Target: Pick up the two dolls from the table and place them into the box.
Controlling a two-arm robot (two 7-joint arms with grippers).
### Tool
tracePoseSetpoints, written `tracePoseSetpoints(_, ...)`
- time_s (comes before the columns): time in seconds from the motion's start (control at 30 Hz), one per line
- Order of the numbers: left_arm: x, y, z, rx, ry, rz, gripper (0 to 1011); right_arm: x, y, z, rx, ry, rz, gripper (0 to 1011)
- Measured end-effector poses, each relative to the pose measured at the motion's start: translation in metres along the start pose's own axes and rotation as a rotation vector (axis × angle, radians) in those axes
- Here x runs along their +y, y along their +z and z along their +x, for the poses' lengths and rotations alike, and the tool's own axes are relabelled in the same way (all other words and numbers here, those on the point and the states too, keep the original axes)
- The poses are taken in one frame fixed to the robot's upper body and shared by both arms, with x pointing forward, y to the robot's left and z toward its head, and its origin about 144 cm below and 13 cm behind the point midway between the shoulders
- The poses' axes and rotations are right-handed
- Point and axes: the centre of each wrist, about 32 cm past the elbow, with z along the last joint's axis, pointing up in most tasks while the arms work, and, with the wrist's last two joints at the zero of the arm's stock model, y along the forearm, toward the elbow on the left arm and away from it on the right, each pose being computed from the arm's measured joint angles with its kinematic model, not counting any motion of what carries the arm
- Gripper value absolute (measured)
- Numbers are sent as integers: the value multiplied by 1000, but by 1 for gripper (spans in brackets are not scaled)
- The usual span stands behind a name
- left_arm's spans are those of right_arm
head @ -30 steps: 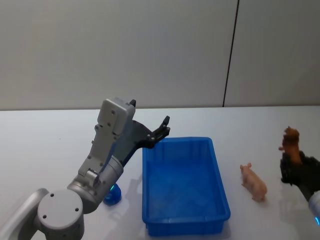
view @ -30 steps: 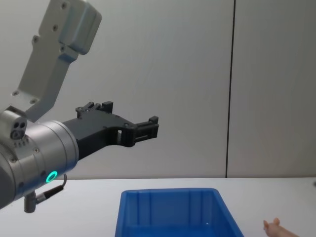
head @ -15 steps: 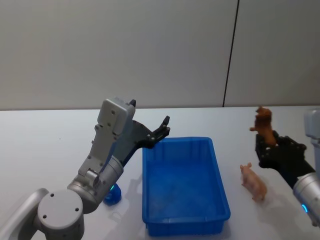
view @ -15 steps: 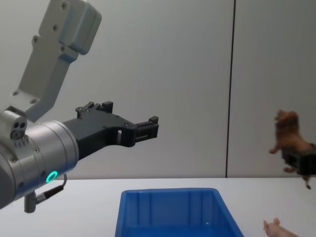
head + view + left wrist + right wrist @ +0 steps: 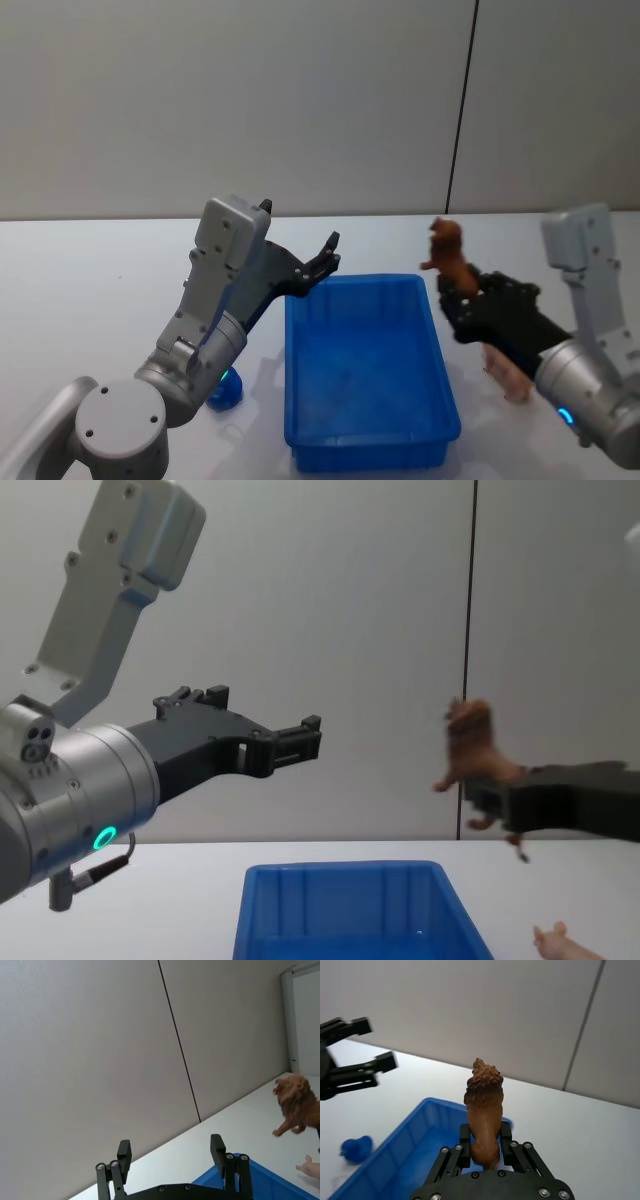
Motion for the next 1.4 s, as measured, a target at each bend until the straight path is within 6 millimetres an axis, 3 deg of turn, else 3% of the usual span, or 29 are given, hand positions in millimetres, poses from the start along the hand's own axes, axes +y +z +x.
tracePoseSetpoints(0.33, 0, 0, 0, 0, 0, 0, 1001, 15, 4, -15, -4, 161, -61, 342)
tracePoseSetpoints(0.87, 0, 0, 0, 0, 0, 0, 1001, 48, 6, -45, -13, 427, -201, 839)
tracePoseSetpoints(1.07, 0, 0, 0, 0, 0, 0, 1001, 52, 6, -47, -17, 454, -218, 986)
tracePoseSetpoints(1.4, 0, 0, 0, 0, 0, 0, 1001, 44, 6, -32, -33, 396, -193, 1001)
